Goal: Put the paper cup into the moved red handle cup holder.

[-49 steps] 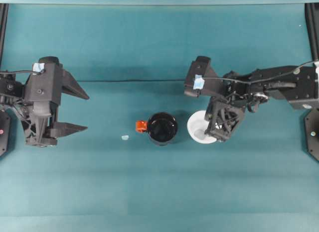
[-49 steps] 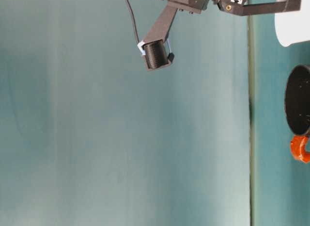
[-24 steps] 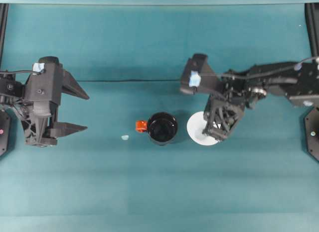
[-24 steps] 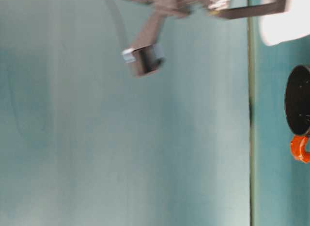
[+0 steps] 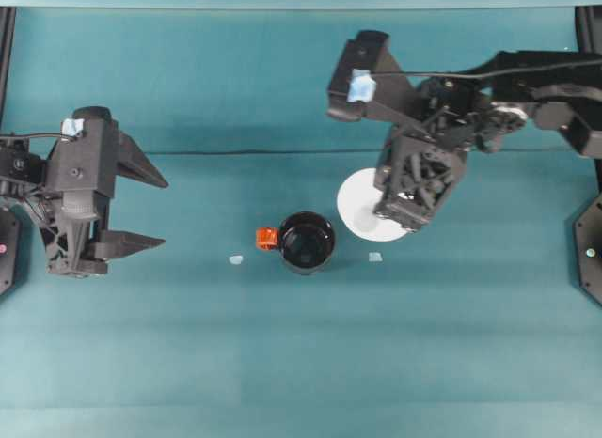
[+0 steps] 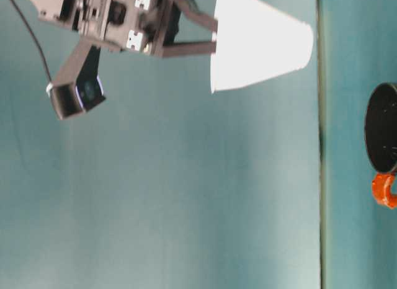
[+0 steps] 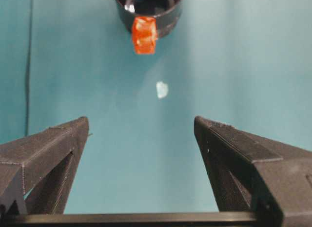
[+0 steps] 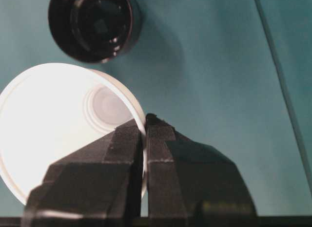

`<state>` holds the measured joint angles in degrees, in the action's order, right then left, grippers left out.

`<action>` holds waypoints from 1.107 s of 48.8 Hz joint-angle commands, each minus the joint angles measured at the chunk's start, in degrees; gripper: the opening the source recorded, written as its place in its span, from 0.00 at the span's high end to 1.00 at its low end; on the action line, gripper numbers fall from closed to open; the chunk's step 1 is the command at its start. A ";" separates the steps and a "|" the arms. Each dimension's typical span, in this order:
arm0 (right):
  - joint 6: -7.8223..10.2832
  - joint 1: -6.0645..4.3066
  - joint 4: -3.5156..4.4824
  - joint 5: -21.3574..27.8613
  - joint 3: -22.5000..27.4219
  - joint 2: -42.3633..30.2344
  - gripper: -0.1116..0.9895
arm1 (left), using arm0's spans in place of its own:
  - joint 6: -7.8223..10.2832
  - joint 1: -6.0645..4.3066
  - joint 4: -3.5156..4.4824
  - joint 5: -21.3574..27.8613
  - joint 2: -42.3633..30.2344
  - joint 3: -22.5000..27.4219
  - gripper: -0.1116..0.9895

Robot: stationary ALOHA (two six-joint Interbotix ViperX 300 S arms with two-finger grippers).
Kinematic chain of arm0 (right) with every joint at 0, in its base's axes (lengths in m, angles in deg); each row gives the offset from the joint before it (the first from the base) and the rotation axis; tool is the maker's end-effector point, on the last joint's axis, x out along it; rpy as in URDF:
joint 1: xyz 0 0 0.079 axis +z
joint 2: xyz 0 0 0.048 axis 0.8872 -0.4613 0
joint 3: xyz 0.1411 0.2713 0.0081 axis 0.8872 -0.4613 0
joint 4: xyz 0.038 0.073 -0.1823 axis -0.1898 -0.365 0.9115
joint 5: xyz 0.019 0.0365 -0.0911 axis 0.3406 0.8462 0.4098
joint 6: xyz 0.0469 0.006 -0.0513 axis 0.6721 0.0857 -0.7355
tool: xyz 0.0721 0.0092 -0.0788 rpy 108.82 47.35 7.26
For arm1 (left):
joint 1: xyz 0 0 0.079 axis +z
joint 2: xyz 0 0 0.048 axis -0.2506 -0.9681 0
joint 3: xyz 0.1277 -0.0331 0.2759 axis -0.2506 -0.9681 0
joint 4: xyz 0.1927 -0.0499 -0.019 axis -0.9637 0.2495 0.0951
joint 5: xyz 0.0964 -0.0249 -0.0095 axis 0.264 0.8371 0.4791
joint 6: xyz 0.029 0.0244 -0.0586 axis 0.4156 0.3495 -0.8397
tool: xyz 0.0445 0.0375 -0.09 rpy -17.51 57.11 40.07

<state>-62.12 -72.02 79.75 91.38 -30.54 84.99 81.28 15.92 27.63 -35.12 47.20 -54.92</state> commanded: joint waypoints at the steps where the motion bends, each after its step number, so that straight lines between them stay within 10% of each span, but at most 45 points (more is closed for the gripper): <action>1: -0.18 0.35 0.09 -0.09 2.64 -0.35 0.99 | -0.09 -0.09 -0.18 -0.35 0.35 0.62 0.03; 54: -3.52 3.60 0.53 -9.05 8.61 -18.98 0.99 | -0.09 0.00 -0.18 -0.35 0.09 0.70 0.03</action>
<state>-65.19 -69.12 80.28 83.29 -22.01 66.01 81.28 16.01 27.54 -35.12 47.11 -54.92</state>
